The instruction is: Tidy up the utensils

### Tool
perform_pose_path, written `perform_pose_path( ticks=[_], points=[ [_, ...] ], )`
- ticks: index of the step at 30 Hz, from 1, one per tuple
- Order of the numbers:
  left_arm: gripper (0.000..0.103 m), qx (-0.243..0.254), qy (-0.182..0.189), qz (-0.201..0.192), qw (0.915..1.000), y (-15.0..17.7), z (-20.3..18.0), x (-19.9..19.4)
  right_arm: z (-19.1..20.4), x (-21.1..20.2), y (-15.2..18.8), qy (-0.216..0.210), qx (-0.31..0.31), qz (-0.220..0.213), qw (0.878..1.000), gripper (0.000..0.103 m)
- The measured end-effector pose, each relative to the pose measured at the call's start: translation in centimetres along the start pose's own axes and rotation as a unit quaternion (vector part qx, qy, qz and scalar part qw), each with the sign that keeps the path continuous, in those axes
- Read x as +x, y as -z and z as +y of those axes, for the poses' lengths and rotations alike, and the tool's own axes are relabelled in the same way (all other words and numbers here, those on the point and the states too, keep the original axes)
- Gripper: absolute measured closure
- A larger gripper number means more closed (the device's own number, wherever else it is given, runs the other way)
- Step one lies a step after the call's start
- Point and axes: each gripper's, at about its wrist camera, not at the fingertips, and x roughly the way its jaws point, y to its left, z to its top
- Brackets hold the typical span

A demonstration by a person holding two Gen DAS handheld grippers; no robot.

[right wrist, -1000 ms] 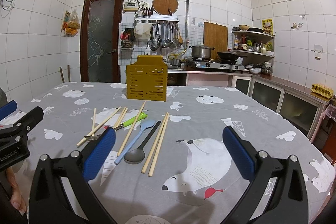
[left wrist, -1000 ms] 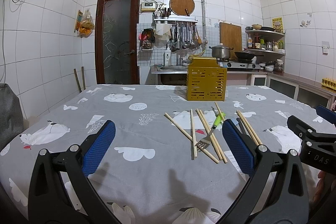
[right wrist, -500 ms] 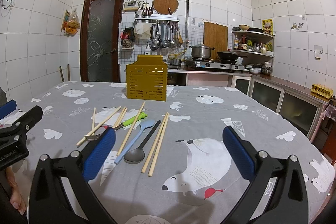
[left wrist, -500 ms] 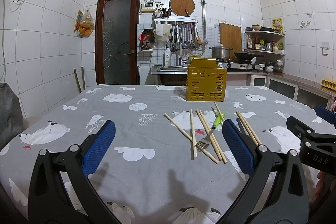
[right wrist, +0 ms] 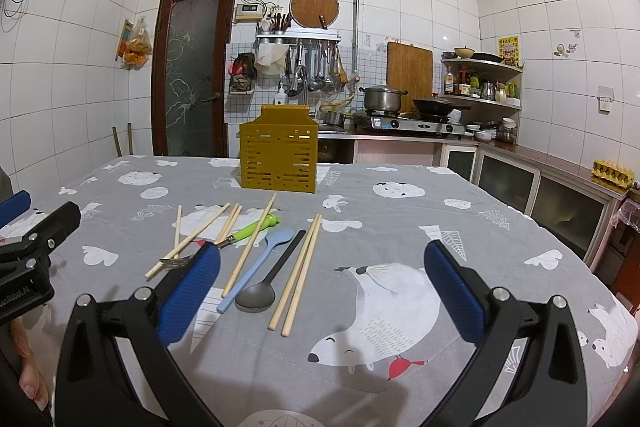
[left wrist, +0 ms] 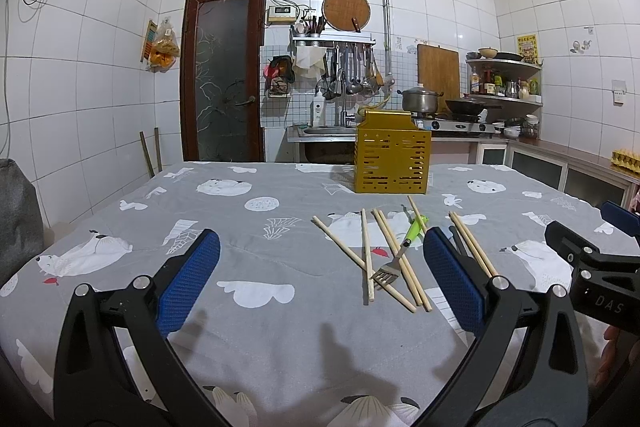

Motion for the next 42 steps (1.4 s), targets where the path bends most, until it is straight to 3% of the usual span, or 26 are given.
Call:
perform_pose_path(
  ticks=[42],
  points=[
    [0.005, 0.0, 0.014, 0.001, 0.9999, -0.35, -0.46, 0.02, -0.63, 0.25, -0.33, 0.005, 0.014, 0.007, 1.0, 0.004]
  ],
)
